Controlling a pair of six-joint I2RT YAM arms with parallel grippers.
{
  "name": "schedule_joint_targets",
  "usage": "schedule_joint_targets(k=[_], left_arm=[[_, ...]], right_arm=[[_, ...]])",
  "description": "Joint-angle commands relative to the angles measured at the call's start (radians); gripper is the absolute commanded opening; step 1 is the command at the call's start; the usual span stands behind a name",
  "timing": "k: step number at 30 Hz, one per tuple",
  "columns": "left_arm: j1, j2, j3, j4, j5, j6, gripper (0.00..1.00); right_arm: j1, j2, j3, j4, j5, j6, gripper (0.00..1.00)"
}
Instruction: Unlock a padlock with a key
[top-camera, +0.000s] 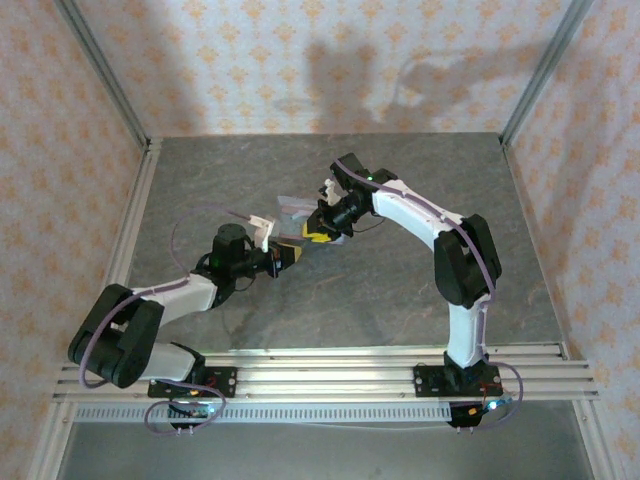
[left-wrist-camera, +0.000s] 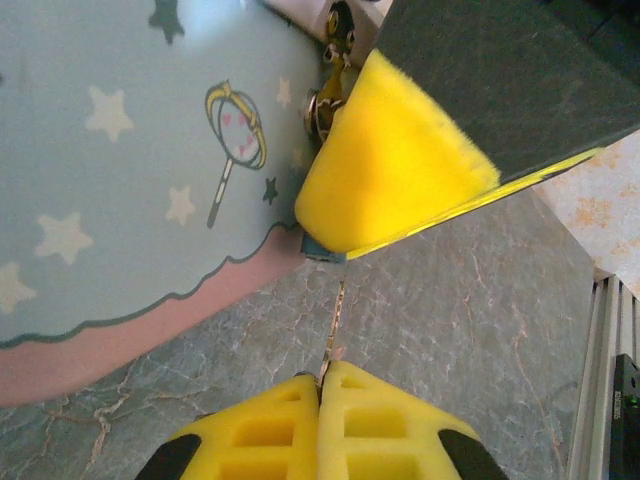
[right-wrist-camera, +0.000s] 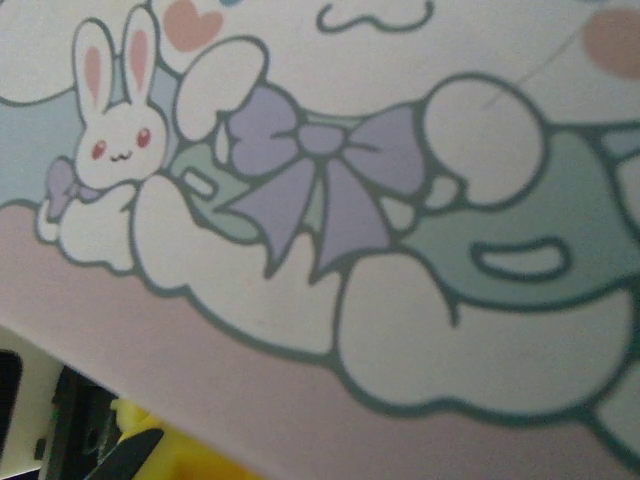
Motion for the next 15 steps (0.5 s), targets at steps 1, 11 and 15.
schedule_joint_targets(k=[1,11,15], left_arm=[[-0.004,0.012,0.026,0.057,0.002,-0.019,0.00],[-0.004,0.033,0.022,0.117,-0.008,-0.067,0.00],[-0.004,0.028,0.027,0.105,-0.025,-0.071,0.00]], right_arm=[[0.001,-0.056,0.014,0.046,-0.034,0.003,0.00],[0.001,-0.060,-0.007,0.053,-0.032,0.006,0.00],[0.001,-0.060,-0.013,0.060,-0.035,0.011,0.00]])
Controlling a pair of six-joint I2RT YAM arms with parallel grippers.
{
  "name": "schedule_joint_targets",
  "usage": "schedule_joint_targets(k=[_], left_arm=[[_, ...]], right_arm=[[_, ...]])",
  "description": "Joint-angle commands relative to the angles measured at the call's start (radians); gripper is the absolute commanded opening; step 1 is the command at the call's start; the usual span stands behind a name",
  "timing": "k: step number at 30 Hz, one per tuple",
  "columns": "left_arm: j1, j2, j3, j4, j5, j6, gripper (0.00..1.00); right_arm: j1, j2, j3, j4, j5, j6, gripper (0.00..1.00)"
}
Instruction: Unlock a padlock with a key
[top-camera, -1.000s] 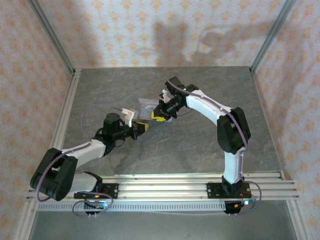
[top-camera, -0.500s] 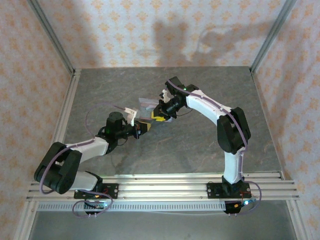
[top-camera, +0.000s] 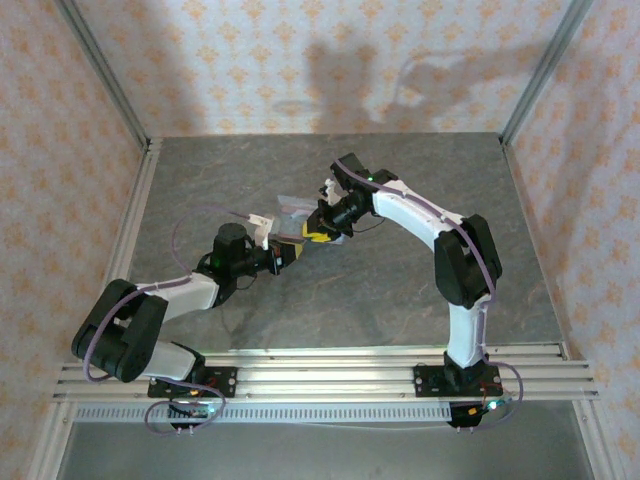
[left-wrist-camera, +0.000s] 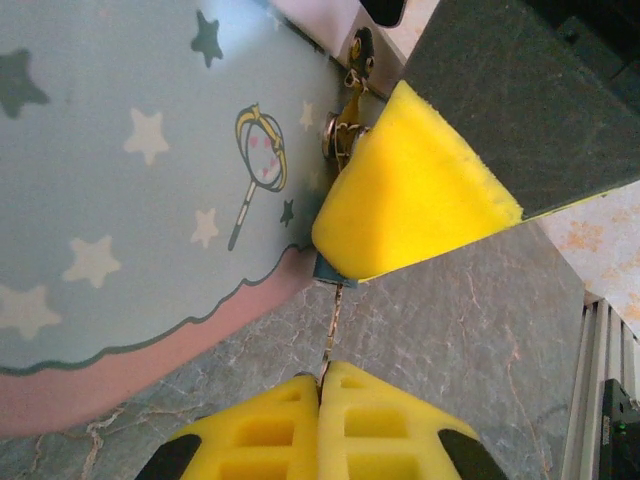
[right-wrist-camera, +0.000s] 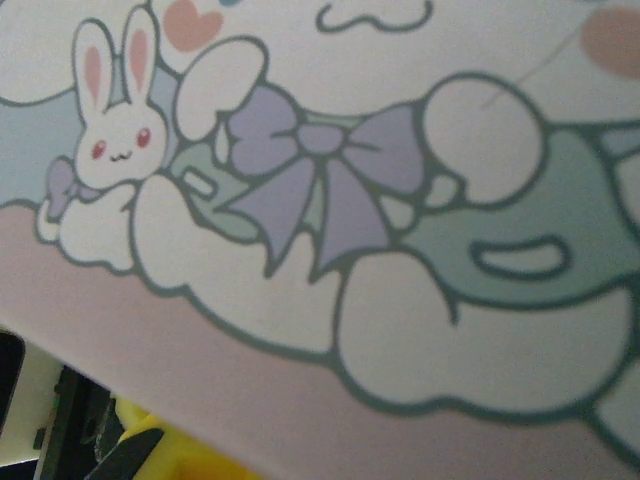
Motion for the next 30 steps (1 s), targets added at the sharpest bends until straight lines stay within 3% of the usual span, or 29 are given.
schedule_joint_targets(k=[1,22,30], left_arm=[[-0.004,0.001,0.028,0.040,-0.022,-0.006,0.00],[-0.006,0.026,0.029,0.113,-0.062,-0.074,0.00],[-0.013,-0.017,0.010,0.034,-0.066,-0.003,0.00]], right_arm=[[0.001,-0.057,-0.004,0.046,-0.032,0.004,0.00],[0.001,-0.058,-0.034,0.083,-0.049,0.028,0.00],[0.001,-0.060,-0.022,0.085,-0.040,0.035,0.00]])
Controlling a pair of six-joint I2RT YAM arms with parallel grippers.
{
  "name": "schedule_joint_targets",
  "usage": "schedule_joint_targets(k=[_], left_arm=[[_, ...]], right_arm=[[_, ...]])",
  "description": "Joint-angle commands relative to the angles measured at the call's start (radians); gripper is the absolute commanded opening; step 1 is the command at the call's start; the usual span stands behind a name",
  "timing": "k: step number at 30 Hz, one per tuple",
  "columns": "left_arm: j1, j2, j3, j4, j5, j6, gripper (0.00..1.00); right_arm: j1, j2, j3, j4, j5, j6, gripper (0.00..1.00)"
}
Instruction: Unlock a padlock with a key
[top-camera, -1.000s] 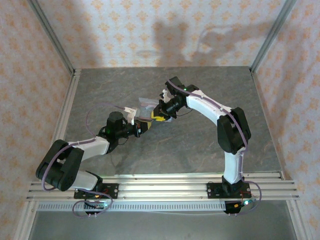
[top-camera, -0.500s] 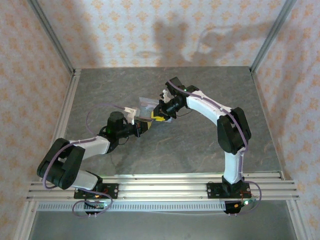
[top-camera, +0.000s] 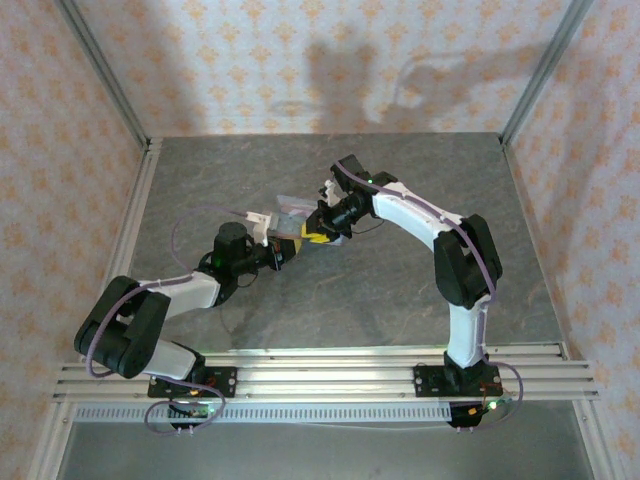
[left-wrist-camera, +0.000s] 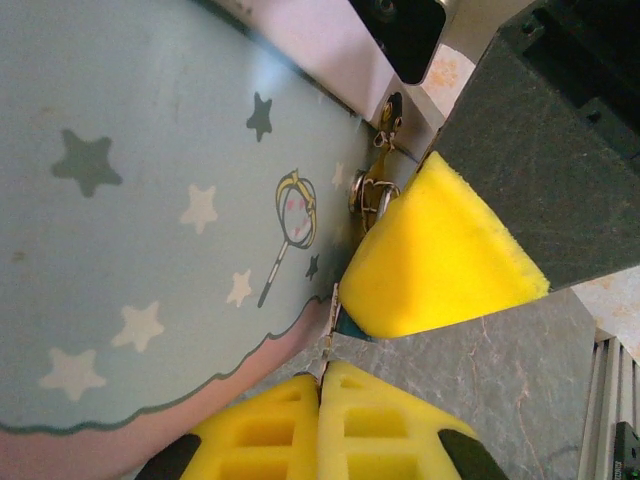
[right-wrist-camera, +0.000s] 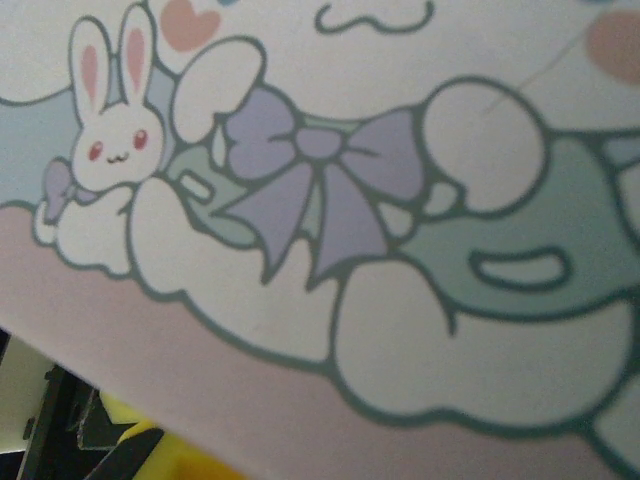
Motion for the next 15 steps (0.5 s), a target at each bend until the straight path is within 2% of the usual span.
schedule_joint_targets(k=[1,15], left_arm=[[-0.010,-0.041,-0.001,-0.017,-0.010,0.050,0.00],[-0.016,-0.059,-0.010,-0.064,0.019,0.085,0.00]], right_arm=[[0.001,-0.058,0.006,0.042,-0.022,0.010,0.00],[0.001,-0.063,0.012,0.047,-0.004,0.027,0.00]])
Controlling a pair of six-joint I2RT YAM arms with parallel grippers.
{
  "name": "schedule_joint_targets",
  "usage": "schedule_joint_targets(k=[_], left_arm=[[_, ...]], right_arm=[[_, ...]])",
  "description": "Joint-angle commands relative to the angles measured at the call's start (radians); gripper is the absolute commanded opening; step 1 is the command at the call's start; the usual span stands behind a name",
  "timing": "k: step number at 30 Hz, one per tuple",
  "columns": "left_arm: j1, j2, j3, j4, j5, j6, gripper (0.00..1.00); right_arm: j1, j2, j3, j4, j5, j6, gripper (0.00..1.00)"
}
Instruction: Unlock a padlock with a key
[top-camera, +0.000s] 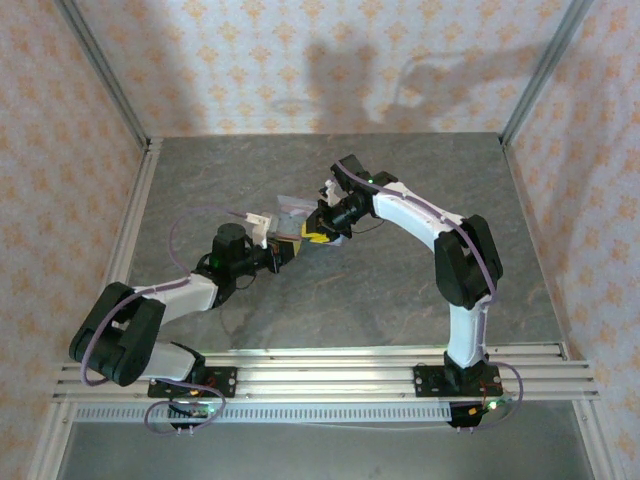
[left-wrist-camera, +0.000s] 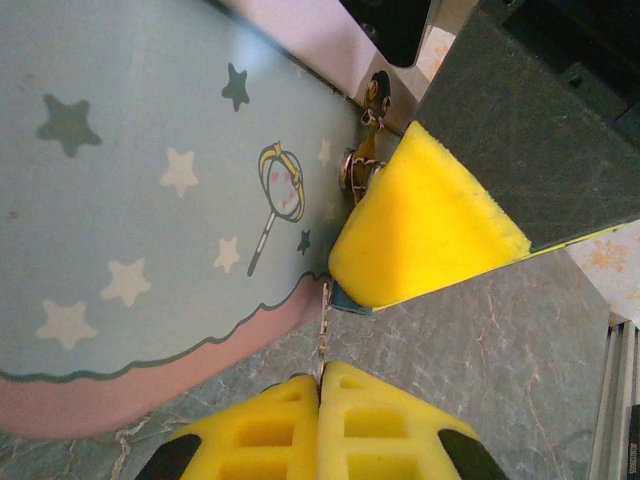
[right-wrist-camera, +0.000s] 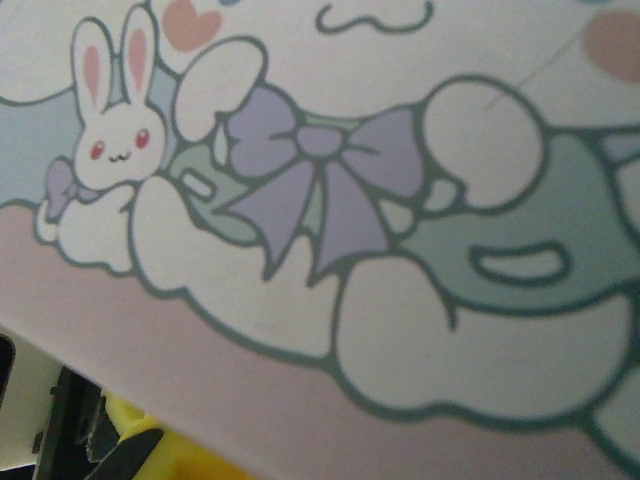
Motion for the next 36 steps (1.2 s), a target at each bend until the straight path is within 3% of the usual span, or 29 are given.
schedule_joint_targets(k=[1,36], left_arm=[[-0.014,-0.017,-0.003,-0.017,0.021,0.038,0.00],[-0.016,0.010,-0.012,0.108,0.004,-0.054,0.00]], right_arm=[[0.000,-0.060,0.013,0.049,-0.005,0.008,0.00],[0.000,-0.069,-0.017,0.070,-0.012,0.022,0.00]])
